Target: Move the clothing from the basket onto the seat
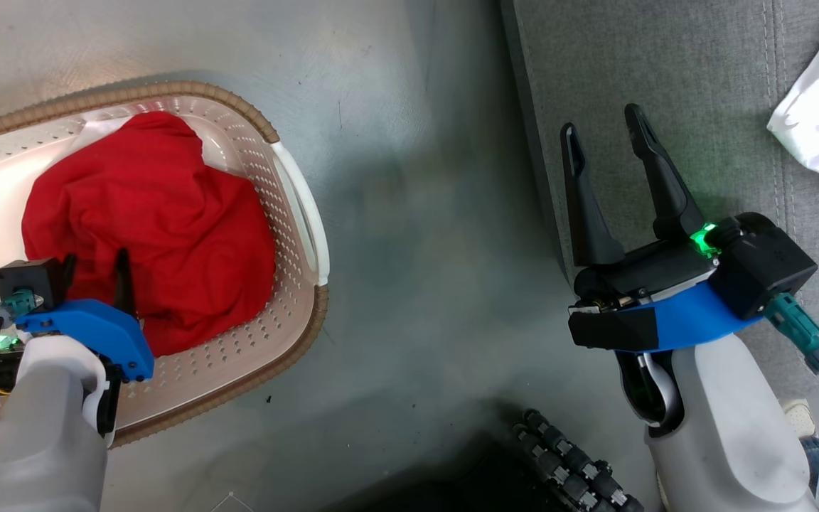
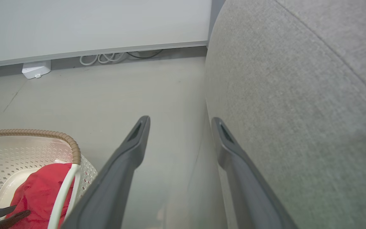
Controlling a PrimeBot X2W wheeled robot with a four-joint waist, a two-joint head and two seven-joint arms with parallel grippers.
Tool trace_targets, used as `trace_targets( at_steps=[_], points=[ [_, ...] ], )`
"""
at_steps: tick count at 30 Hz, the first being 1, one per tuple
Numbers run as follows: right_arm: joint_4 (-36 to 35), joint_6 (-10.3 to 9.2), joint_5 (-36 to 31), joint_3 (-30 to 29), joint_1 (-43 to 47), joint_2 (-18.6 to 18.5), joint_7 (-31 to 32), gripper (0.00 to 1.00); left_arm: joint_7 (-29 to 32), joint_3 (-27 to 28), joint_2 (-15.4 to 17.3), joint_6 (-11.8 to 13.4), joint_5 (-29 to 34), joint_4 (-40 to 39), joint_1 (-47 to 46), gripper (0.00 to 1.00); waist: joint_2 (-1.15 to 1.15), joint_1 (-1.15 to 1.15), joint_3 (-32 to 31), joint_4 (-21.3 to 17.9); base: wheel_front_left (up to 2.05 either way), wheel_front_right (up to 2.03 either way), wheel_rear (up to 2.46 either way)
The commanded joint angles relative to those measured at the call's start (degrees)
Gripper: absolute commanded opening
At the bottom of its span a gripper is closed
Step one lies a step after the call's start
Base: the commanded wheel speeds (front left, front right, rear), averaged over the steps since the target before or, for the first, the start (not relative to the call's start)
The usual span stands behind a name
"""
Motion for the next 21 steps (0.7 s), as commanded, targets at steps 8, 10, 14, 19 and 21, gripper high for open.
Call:
trace_targets(
  at_steps=[8, 10, 14, 19, 21],
  points=[
    [-0.65, -0.06, 0.67, -0.36, 0.84, 0.15, -0.33, 1.00, 1.06, -0.30, -1.07, -1.51, -1.57, 2.76, -2.34, 1.00, 0.00, -0.01, 0.70, 0.22, 0.00, 0.00, 0.00],
    [-0.86, -0.06, 0.76, -0.44, 1.03, 0.15, -0.34, 1.00, 1.64, -1.03, -1.13, -2.17, -1.42, 3.72, -2.99, 0.10, 0.00, -0.01, 0.64, 0.20, 0.00, 0.00, 0.00],
    [-0.95, -0.06, 0.76, -0.57, 0.93, 0.15, -0.35, 1.00, 2.01, -1.45, -1.27, -2.59, -1.64, 4.53, -3.48, 0.00, 0.00, -0.01, 0.56, 0.17, 0.00, 0.00, 0.00],
    [-0.82, -0.06, 0.97, -0.35, 0.57, 0.15, -0.36, 1.00, 1.53, -2.02, -1.20, -2.92, -1.90, 5.43, -4.24, 0.00, 0.00, -0.01, 0.34, 0.09, 0.00, 0.00, 0.00],
    [-0.69, -0.06, 1.07, -0.21, 0.28, 0.15, -0.36, 1.00, 1.40, -2.21, -1.08, -3.09, -1.97, 5.72, -4.42, 0.00, 0.00, -0.01, 0.21, 0.04, 0.00, 0.00, 0.00]
  ],
)
